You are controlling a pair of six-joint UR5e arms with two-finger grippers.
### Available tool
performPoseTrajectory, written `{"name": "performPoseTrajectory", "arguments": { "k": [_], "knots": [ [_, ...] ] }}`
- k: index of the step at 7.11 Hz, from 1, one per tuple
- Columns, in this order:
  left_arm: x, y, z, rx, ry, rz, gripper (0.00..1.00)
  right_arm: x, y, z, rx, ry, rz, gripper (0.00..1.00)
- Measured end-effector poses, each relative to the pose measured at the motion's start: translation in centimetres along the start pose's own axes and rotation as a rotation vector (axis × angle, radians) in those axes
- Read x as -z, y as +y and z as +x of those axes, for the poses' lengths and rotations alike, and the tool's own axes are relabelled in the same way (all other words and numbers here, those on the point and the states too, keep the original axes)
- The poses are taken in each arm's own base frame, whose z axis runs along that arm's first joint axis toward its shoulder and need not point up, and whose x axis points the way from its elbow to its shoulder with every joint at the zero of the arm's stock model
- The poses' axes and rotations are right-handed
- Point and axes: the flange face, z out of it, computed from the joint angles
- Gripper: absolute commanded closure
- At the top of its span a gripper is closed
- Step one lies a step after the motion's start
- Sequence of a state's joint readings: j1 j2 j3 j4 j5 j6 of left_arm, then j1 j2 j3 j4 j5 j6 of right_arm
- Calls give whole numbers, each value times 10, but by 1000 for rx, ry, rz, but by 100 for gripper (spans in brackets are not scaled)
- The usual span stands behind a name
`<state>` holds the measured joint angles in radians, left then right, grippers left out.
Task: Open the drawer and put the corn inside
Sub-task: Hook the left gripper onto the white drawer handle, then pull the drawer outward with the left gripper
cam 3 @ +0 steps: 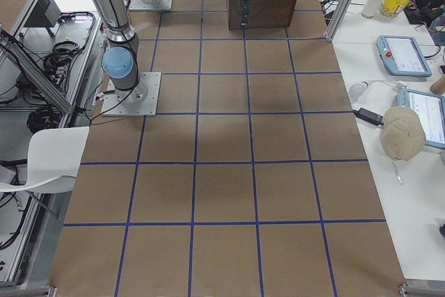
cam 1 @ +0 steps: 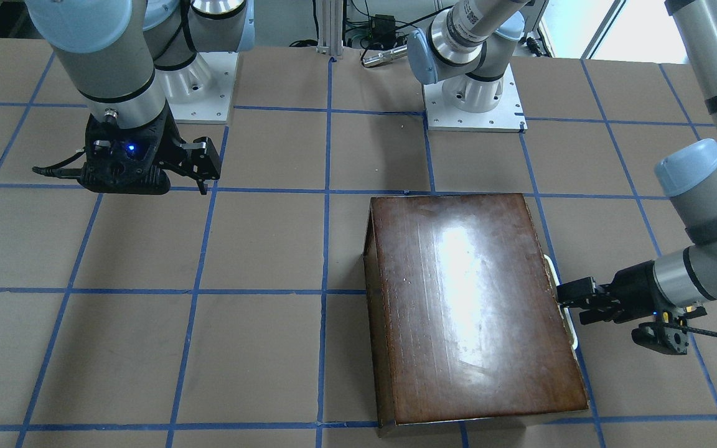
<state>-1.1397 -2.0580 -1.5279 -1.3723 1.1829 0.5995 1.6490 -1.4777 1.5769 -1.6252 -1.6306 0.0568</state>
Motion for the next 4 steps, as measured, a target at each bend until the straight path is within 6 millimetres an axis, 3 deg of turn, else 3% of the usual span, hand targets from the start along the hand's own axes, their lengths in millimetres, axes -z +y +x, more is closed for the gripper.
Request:
{"name": "performPoseTrajectory", "arguments": {
  "k": [4],
  "knots": [
    [9, 2, -21, -38, -63, -29, 0, 0, 0, 0, 0, 0, 0, 0]
  ]
}}
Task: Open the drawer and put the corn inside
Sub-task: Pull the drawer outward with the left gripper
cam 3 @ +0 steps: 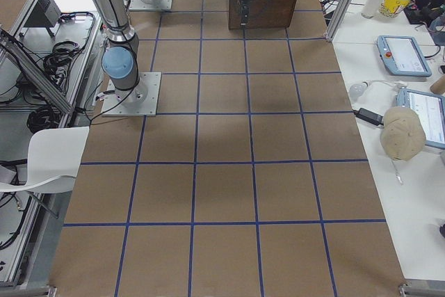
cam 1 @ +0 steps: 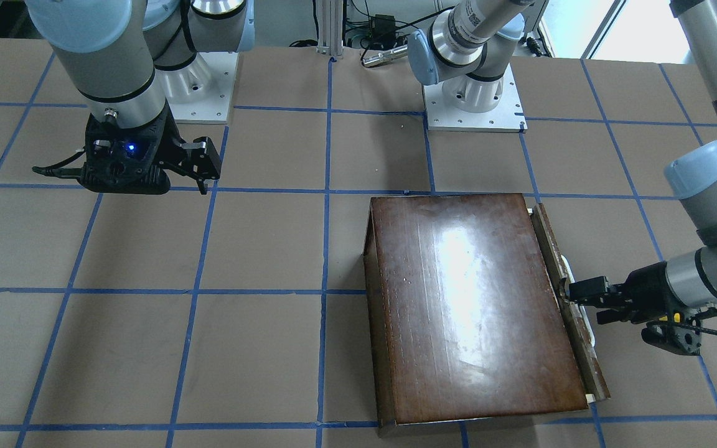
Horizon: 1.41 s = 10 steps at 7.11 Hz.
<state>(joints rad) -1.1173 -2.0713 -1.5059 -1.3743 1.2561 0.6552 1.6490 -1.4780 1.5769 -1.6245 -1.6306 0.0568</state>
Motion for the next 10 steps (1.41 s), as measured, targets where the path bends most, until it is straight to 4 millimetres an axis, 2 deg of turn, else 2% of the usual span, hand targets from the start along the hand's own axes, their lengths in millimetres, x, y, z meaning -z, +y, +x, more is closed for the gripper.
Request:
{"name": "performPoseTrajectory", "arguments": {
  "k": [4, 10],
  "knots": [
    [18, -2, -16, -5, -16, 17, 0, 0, 0, 0, 0, 0, 1, 0],
    [27, 10, -52, -32, -14, 30, 0, 0, 0, 0, 0, 0, 0, 0]
  ]
}}
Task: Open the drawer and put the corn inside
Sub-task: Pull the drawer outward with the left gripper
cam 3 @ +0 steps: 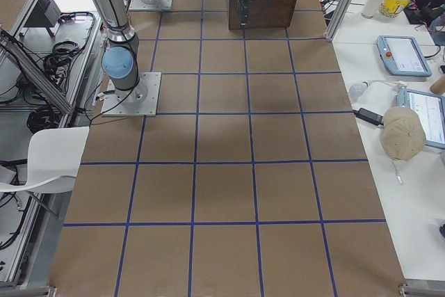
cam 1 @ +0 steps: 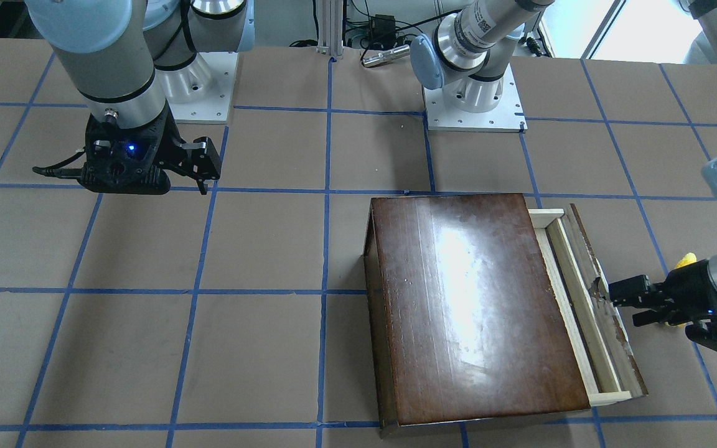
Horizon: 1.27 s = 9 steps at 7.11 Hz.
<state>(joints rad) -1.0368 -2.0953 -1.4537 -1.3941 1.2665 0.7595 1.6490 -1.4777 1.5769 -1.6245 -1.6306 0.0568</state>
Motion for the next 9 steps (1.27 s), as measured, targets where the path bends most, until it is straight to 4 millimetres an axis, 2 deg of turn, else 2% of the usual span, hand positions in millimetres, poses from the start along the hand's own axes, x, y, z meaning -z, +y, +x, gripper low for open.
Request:
{"name": "performPoseTrajectory", "arguments": {
  "k": [4, 7, 9],
  "knots": [
    [13, -4, -9, -31, -2, -2, 0, 1, 0, 0, 0, 0, 2, 0],
    [20, 0, -28, -43, -13, -10, 0, 0, 0, 0, 0, 0, 1, 0],
    [27, -2, -32, -60, -11, -12, 0, 0, 0, 0, 0, 0, 1, 0]
  ]
}}
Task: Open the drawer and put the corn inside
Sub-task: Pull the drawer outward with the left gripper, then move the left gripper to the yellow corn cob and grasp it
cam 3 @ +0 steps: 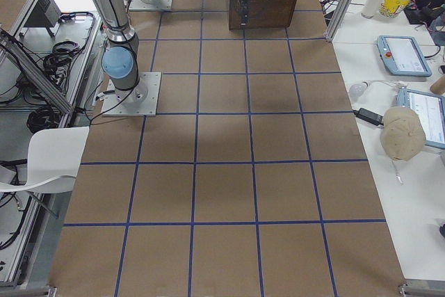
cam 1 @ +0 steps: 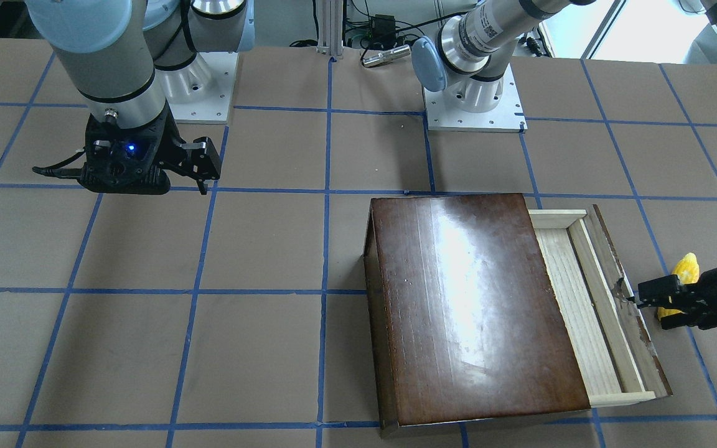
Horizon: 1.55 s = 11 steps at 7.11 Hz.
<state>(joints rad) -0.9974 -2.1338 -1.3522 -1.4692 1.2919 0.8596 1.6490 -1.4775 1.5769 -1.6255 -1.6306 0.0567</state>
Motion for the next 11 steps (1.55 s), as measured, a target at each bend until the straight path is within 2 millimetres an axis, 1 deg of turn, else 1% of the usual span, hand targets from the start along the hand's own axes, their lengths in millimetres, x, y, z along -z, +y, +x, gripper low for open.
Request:
{"name": "performPoseTrajectory", "arguments": {
  "k": [2, 3, 4, 5, 7, 8, 9, 10, 11],
  "knots": [
    [4, 3, -6, -16, -2, -1, 0, 0, 0, 0, 0, 0, 0, 0],
    [8, 6, -9, -18, -9, -1, 0, 0, 0, 0, 0, 0, 0, 0],
    [17, 10, -9, -16, -19, 4, 0, 0, 0, 0, 0, 0, 0, 0],
    [29, 13, -9, -8, -33, 15, 0, 0, 0, 0, 0, 0, 0, 0],
    [62, 19, -18, 9, -100, 1, 0, 0, 0, 0, 0, 0, -1, 0],
    [73, 24, -26, -1, -144, -28, 0, 0, 0, 0, 0, 0, -1, 0],
    [78, 34, -40, -40, -172, -50, 0, 0, 0, 0, 0, 0, -1, 0],
    [77, 45, -59, -101, -183, -61, 0, 0, 0, 0, 0, 0, -1, 0],
    [73, 57, -73, -154, -183, -74, 0, 0, 0, 0, 0, 0, -1, 0]
  ]
}}
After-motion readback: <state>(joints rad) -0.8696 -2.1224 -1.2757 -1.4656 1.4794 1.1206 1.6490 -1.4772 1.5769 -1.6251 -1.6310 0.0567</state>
